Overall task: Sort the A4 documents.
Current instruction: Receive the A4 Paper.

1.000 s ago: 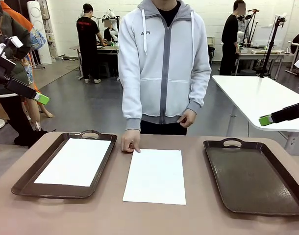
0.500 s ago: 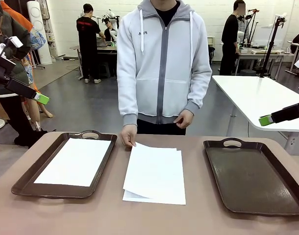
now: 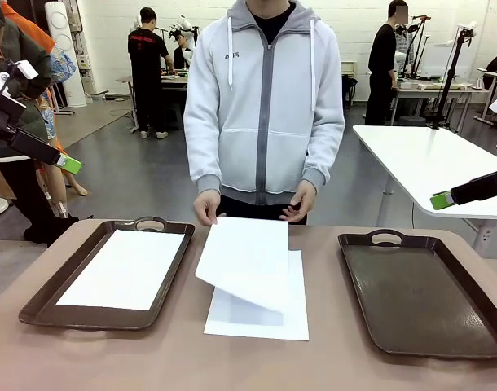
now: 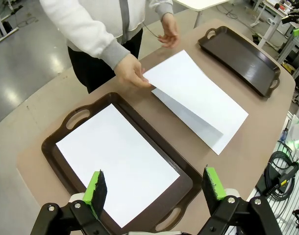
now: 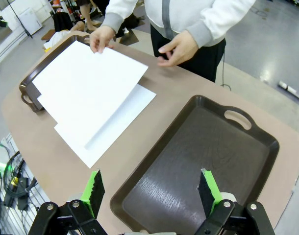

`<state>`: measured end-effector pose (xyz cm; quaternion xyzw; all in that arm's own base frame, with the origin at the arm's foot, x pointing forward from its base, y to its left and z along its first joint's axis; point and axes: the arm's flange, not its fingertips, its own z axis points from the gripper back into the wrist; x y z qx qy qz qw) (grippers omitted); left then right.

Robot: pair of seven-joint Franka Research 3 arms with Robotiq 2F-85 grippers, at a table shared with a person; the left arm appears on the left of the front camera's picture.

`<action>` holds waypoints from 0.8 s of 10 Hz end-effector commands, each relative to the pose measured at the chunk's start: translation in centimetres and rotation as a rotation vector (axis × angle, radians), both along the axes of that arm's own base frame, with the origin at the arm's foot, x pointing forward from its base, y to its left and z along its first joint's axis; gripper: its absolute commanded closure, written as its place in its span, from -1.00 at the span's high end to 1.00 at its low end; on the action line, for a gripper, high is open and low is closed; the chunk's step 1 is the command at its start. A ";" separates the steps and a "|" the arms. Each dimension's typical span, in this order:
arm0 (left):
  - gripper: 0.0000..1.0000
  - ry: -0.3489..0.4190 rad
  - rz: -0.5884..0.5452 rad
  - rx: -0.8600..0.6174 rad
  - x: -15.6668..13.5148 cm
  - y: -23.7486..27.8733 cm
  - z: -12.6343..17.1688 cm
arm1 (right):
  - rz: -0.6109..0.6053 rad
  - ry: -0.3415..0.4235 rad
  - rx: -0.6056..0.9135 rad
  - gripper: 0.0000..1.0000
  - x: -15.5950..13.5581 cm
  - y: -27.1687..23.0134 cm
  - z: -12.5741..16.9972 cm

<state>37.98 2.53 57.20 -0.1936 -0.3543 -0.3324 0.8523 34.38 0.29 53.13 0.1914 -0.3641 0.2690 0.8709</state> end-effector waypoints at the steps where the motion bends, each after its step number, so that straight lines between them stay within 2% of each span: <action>1: 1.00 -0.008 -0.008 0.011 0.0 0.0 -0.1 | 0.009 0.005 0.016 1.00 0.1 0.0 -0.2; 8: 1.00 -0.008 -0.008 0.011 0.0 0.0 -0.1 | 0.009 0.005 0.016 1.00 0.1 0.0 -0.2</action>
